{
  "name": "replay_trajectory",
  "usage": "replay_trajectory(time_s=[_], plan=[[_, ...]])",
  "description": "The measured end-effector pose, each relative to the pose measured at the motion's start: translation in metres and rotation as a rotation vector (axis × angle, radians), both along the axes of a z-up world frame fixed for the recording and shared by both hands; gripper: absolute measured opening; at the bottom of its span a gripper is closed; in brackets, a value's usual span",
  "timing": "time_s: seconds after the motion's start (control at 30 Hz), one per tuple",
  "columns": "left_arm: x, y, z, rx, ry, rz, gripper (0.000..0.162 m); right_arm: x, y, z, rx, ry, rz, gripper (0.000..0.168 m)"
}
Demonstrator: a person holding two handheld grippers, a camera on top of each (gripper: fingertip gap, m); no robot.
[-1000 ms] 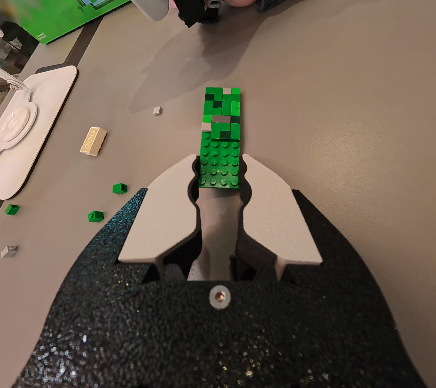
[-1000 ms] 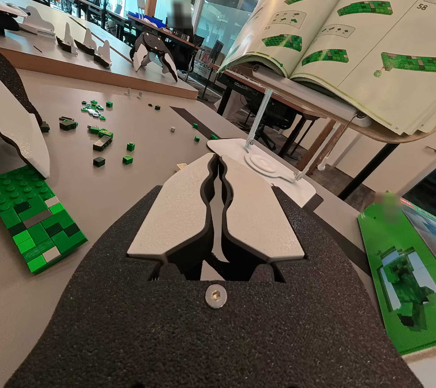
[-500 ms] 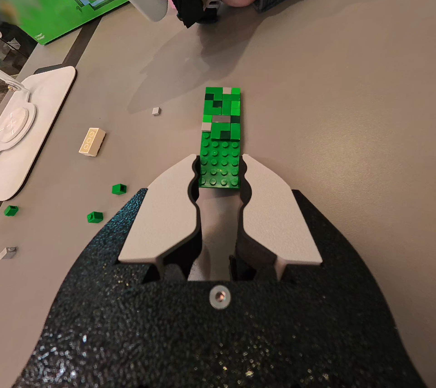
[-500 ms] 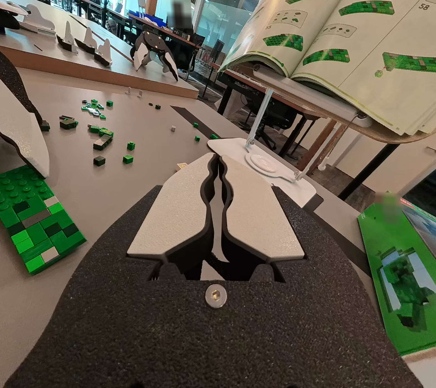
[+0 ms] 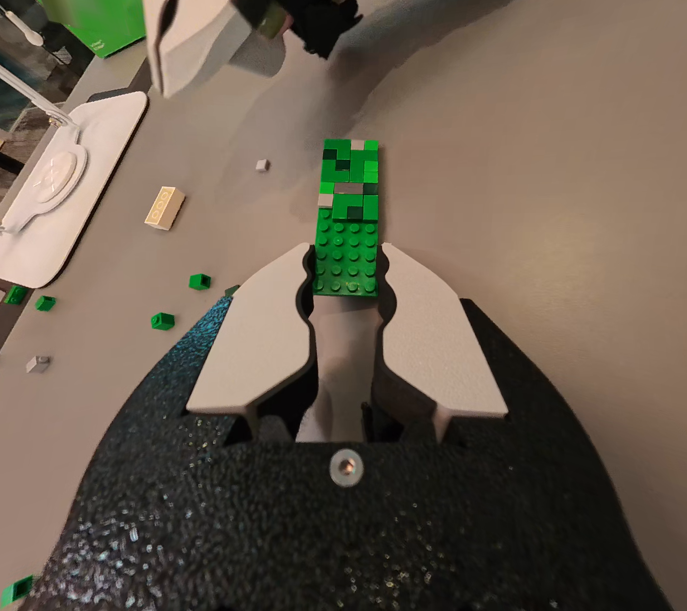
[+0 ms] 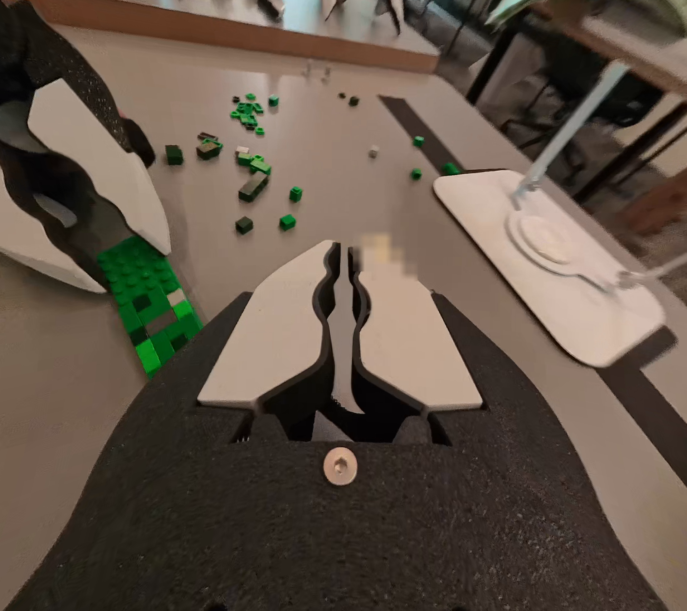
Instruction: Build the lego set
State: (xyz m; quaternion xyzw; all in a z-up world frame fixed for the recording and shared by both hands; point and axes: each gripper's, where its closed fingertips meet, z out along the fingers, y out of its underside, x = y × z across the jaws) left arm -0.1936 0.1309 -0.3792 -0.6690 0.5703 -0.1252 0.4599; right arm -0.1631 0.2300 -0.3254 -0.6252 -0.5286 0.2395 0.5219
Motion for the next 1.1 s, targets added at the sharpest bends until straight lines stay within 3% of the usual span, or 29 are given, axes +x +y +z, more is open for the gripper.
replay_trajectory(time_s=[0.03,0.17,0.3,0.47,0.73,1.1], plan=[[0.000,0.000,0.000,0.001,0.000,0.004,0.030,-0.011,0.001,-0.002,-0.046,-0.029,0.039,0.004],[0.000,0.000,0.001,0.016,0.001,0.001,0.031,-0.046,0.000,-0.020,-0.222,-0.210,0.214,0.013],[0.002,-0.001,0.001,0.023,0.000,0.000,0.031,-0.078,0.003,-0.020,-0.191,-0.299,0.332,0.010],[0.002,0.006,0.001,0.017,0.000,0.135,0.031,-0.122,0.004,-0.019,-0.192,-0.387,0.374,0.010],[0.012,-0.002,0.002,0.038,0.000,0.087,0.031,-0.166,-0.013,-0.034,-0.097,-0.554,0.539,0.008],[0.007,-0.013,-0.012,-0.342,-0.049,0.110,0.033,-0.149,0.000,-0.024,-0.133,-0.481,0.437,0.008]])
